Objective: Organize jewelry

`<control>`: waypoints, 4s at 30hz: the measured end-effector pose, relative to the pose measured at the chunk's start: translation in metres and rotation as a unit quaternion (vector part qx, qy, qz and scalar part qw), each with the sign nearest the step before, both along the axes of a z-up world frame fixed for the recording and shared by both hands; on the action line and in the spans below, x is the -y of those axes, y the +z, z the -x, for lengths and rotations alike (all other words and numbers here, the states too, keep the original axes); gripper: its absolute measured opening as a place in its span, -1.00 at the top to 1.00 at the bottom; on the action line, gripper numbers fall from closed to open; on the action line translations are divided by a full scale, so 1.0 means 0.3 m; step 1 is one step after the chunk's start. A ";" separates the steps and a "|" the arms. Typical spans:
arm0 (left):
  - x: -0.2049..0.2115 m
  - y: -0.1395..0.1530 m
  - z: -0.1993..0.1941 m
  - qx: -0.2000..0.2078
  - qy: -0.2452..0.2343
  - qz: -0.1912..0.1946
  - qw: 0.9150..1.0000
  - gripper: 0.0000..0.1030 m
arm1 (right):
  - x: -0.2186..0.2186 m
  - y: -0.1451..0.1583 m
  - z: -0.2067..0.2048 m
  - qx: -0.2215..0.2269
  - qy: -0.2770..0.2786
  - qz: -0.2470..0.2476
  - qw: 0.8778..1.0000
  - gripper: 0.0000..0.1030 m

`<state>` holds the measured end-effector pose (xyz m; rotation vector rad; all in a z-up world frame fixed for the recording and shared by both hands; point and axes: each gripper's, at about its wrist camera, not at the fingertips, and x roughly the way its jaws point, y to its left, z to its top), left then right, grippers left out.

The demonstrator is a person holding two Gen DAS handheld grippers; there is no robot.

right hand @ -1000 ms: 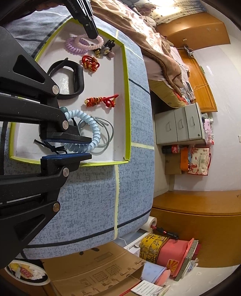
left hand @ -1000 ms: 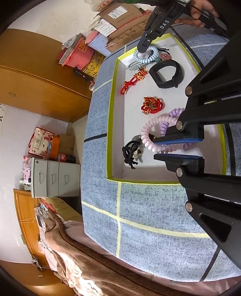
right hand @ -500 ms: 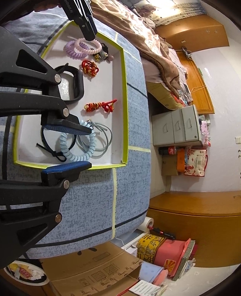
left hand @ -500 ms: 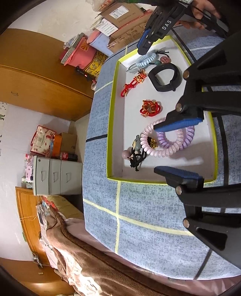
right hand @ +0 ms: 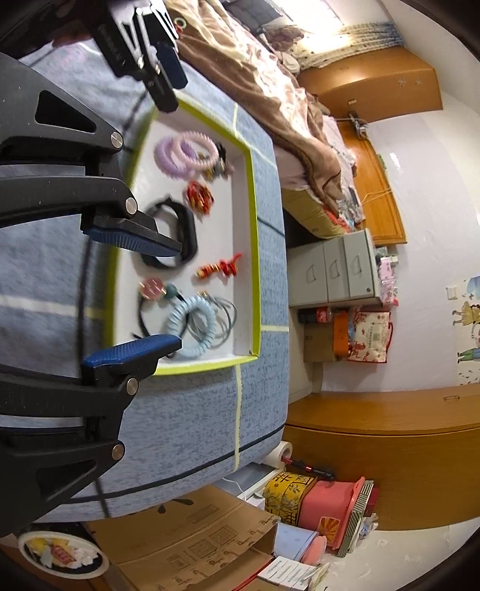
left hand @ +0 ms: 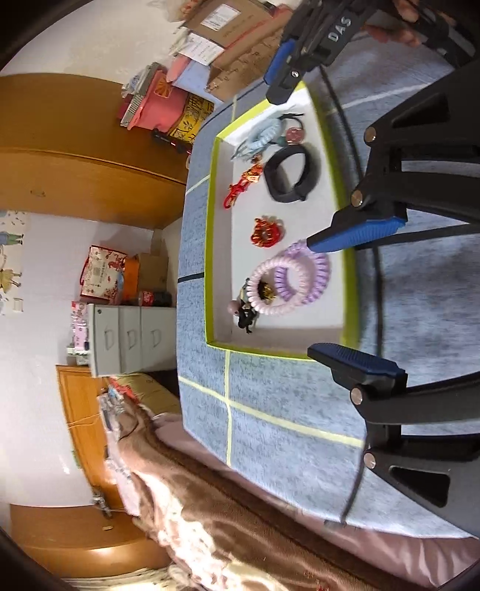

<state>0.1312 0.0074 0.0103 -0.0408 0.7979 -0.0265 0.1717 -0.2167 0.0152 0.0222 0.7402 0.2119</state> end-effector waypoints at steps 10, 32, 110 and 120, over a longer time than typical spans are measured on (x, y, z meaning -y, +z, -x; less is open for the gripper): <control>0.044 0.014 0.129 0.015 0.007 0.000 1.000 -0.04 | -0.052 0.001 0.166 0.012 0.009 -0.009 1.000 0.12; 0.062 -0.004 0.199 0.014 0.017 -0.003 1.000 -0.04 | -0.080 -0.023 0.239 0.008 0.013 -0.011 1.000 0.12; 0.062 0.005 0.216 0.025 0.029 0.005 0.999 -0.04 | -0.080 -0.025 0.255 -0.001 0.009 -0.012 1.000 0.12; 0.065 0.005 0.220 0.027 0.027 0.007 0.999 -0.04 | -0.082 -0.025 0.259 -0.002 0.008 -0.013 1.000 0.12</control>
